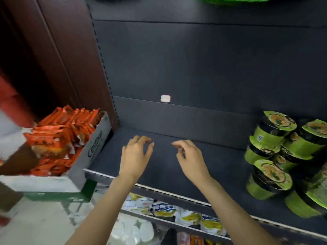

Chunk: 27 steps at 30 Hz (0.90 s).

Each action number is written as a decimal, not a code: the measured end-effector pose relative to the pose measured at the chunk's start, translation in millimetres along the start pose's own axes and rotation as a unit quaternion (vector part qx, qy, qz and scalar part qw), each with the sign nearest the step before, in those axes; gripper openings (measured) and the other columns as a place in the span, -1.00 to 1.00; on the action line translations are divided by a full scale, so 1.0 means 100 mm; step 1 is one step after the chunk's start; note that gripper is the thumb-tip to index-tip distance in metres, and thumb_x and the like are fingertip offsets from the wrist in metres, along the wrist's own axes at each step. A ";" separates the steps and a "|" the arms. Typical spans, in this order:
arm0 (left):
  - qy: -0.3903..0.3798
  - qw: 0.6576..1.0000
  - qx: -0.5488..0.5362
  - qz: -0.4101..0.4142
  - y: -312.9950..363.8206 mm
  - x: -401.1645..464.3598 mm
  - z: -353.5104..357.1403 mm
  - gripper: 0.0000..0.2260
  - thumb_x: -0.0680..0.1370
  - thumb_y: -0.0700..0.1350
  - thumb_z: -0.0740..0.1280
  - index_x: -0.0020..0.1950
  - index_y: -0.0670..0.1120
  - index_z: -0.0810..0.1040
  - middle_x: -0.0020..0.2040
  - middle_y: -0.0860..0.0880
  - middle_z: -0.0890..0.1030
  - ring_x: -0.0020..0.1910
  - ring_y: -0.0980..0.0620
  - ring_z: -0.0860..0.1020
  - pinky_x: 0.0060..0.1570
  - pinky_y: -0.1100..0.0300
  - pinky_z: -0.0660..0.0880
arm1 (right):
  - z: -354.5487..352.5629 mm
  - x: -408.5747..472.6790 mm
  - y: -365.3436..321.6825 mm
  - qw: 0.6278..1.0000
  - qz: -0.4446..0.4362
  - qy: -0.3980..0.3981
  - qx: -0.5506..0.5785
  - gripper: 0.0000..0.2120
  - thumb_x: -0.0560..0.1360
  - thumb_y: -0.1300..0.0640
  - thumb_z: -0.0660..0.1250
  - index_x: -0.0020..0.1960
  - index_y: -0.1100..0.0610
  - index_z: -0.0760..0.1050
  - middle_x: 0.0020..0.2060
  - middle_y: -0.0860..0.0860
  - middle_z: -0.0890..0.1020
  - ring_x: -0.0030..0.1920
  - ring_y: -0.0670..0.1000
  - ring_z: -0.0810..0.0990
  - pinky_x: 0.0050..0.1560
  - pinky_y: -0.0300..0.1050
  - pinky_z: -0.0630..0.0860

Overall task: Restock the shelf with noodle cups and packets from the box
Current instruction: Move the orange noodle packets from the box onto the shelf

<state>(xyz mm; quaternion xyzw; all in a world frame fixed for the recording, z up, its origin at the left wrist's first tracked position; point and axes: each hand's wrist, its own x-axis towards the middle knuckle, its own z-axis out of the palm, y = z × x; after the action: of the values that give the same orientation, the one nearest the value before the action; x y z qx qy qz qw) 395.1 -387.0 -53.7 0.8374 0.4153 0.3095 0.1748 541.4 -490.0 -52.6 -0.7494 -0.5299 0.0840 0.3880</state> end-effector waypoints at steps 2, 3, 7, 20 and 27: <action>-0.004 1.000 -0.010 -0.024 -0.42 0.01 -0.28 -0.78 0.58 -0.03 0.26 0.15 -0.09 0.55 0.10 -0.05 0.54 0.11 -0.08 0.52 0.09 -0.09 0.46 | 0.36 0.13 -0.29 1.000 -0.011 -0.024 0.007 -0.68 0.52 0.33 0.18 0.20 0.10 0.51 0.09 -0.03 0.52 0.12 -0.08 0.50 0.14 -0.24 0.42; -0.008 0.999 -0.013 -0.031 -0.63 0.02 -0.43 -0.78 0.57 -0.04 0.27 0.16 -0.09 0.55 0.11 -0.06 0.53 0.11 -0.09 0.52 0.09 -0.08 0.46 | 0.56 0.20 -0.45 0.999 -0.014 -0.036 0.010 -0.69 0.53 0.31 0.17 0.20 0.09 0.51 0.10 -0.04 0.52 0.13 -0.09 0.49 0.14 -0.25 0.41; -0.015 0.999 0.000 -0.052 -1.45 0.11 -1.03 -0.81 0.54 -0.13 0.31 0.11 -0.13 0.58 0.04 -0.15 0.55 0.03 -0.18 0.55 0.04 -0.03 0.47 | 1.30 0.44 -1.09 0.996 -0.015 -0.083 0.013 -0.70 0.56 0.28 0.17 0.24 0.10 0.48 0.13 -0.01 0.51 0.16 -0.05 0.48 0.16 -0.20 0.40; -0.027 0.990 0.040 -0.130 -3.32 0.56 -1.87 -0.80 0.53 -0.15 0.31 0.13 -0.09 0.58 0.14 -0.12 0.53 0.15 -0.18 0.47 0.16 -0.07 0.39 | 2.93 1.22 -2.18 0.987 -0.025 -0.157 0.016 -0.66 0.53 0.27 0.20 0.29 0.13 0.45 0.22 0.06 0.48 0.25 0.03 0.45 0.23 -0.15 0.35; -0.076 0.985 0.072 -0.138 -3.95 1.01 -1.89 -0.73 0.52 -0.19 0.32 0.22 -0.14 0.54 0.23 -0.13 0.51 0.23 -0.15 0.44 0.19 0.03 0.37 | 3.43 1.78 -2.24 0.983 -0.019 -0.184 0.015 -0.63 0.56 0.20 0.23 0.36 0.10 0.39 0.31 0.03 0.41 0.29 -0.01 0.41 0.19 -0.31 0.23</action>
<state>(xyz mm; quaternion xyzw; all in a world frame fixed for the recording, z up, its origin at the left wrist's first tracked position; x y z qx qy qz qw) 83.9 -64.4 -91.8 0.8037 0.5333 0.1868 0.1863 269.2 -137.4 -86.0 -0.7048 -0.6053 0.2211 0.2966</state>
